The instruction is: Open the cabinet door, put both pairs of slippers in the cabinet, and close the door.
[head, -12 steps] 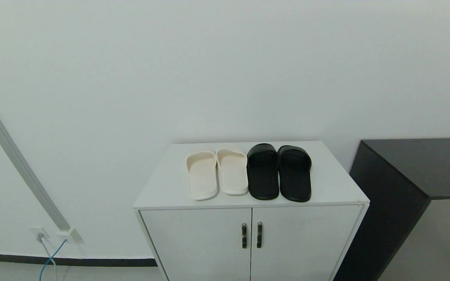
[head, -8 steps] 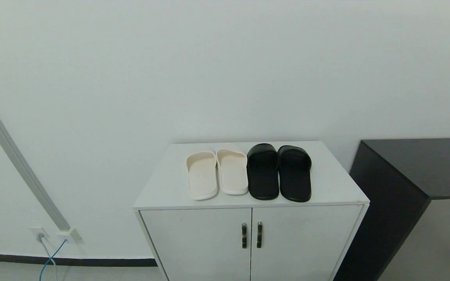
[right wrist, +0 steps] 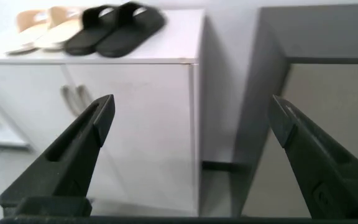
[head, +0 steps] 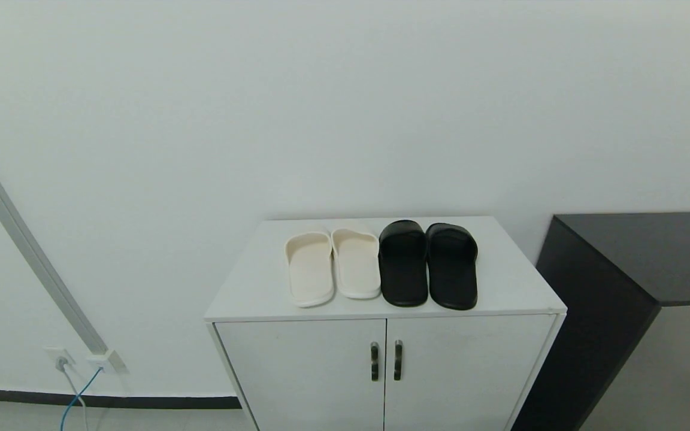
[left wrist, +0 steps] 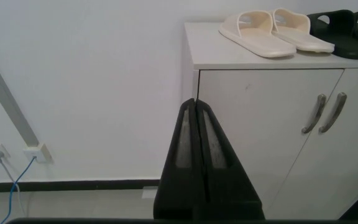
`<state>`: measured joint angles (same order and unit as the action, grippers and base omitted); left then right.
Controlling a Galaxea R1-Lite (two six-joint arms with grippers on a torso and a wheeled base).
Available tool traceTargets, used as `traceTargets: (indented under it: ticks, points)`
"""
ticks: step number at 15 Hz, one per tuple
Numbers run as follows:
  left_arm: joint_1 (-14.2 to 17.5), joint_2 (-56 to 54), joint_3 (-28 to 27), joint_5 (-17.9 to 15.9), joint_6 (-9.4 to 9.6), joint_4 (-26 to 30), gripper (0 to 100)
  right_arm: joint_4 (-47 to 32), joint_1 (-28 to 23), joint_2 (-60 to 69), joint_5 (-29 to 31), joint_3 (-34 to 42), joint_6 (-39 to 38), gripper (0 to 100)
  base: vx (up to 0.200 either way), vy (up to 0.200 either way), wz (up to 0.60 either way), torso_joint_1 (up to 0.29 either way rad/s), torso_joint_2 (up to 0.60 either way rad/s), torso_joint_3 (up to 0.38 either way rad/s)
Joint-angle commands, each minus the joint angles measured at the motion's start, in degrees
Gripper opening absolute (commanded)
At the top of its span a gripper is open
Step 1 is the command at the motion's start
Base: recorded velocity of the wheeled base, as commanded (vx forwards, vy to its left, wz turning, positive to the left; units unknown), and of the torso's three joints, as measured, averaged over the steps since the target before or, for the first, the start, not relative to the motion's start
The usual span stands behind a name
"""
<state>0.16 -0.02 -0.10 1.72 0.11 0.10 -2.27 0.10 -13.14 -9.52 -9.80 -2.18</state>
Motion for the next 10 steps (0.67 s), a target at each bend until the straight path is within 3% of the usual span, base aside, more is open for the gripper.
traceTargets:
  ticks: [1, 4, 5, 8, 10]
  points:
    - [0.02, 0.02, 0.01, -0.05, -0.02, -0.01, 0, 9.47, 0.69, -21.93, -3.93, -1.89, -0.28, 100, 0.0, 0.0, 0.0, 0.0, 0.0, 0.0]
    - [0.02, 0.02, 0.01, -0.05, -0.02, -0.01, 0, 23.62, 9.92, -41.26, -2.26, -4.52, -5.2, 100, 0.0, 0.0, 0.0, 0.0, 0.0, 0.0]
    - [0.02, 0.02, 0.01, 0.21, -0.46, -0.01, 0, 26.61, 15.63, -47.77, 2.31, -7.16, -8.28, 100, 0.0, 0.0, 0.0, 0.0, 0.0, 0.0]
    - [0.02, 0.02, 0.01, 0.04, -0.29, -0.1, 0, 28.2, 28.91, -57.52, 12.07, -15.16, -13.64, 100, 0.0, 0.0, 0.0, 0.0, 0.0, 0.0]
    - [0.02, 0.02, 0.01, -0.05, -0.2, -0.1, 0, 28.2, 32.6, -63.15, 15.32, -20.52, -13.81, 100, 0.0, 0.0, 0.0, 0.0, 0.0, 0.0]
